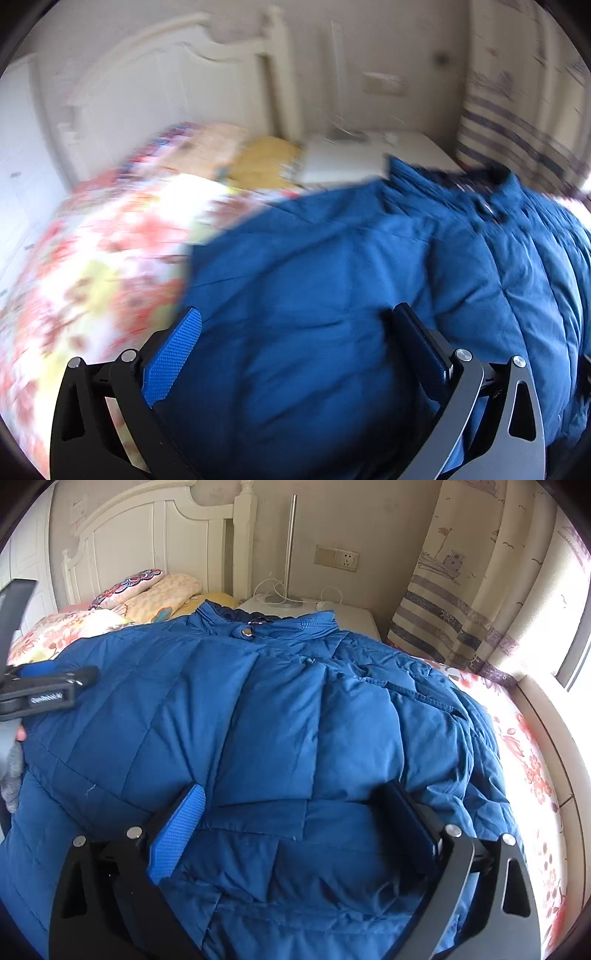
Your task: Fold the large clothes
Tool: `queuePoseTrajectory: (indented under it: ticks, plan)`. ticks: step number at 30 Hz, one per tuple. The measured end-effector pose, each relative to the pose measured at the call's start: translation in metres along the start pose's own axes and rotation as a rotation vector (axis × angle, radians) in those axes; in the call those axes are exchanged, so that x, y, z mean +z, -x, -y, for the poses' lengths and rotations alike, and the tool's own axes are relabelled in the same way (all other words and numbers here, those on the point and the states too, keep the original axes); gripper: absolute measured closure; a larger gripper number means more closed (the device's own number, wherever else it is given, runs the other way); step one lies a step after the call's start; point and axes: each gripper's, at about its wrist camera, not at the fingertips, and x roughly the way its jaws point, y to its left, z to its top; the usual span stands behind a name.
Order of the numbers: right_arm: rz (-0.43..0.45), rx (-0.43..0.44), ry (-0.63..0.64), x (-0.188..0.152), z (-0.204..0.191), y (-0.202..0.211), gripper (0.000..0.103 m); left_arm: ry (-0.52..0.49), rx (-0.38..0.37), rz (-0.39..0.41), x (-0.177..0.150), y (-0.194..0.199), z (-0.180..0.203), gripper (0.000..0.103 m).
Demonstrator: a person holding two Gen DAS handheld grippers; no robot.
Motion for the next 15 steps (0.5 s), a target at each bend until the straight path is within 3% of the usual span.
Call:
queuePoseTrajectory:
  ticks: [2, 3, 4, 7, 11, 13, 15]
  plan:
    - [0.003, 0.01, -0.008, -0.003, 0.001, 0.001, 0.007, 0.071, -0.057, 0.075, -0.007, 0.037, -0.008, 0.005]
    - [0.004, 0.011, -0.009, -0.004, 0.0, 0.002, 0.007, 0.088, -0.125, 0.094, -0.013, 0.058, -0.008, 0.005]
    - [0.004, 0.01, -0.008, -0.004, 0.0, 0.002, 0.007, 0.08, -0.177, 0.087, -0.021, 0.076, -0.005, 0.005]
    - [0.005, 0.025, -0.014, -0.003, 0.003, 0.002, 0.007, -0.041, -0.212, 0.015, -0.055, 0.104, 0.016, 0.005]
    - [-0.013, 0.086, -0.064, -0.005, 0.011, 0.021, 0.006, -0.135, -0.154, -0.112, -0.107, 0.088, 0.026, 0.005]
    - [-0.001, 0.107, -0.091, -0.013, 0.011, 0.05, 0.006, -0.063, -0.209, -0.17, -0.111, 0.079, 0.012, 0.004]
    - [-0.012, 0.11, -0.028, -0.024, -0.001, 0.07, 0.006, -0.019, -0.209, -0.185, -0.11, 0.073, 0.005, 0.004]
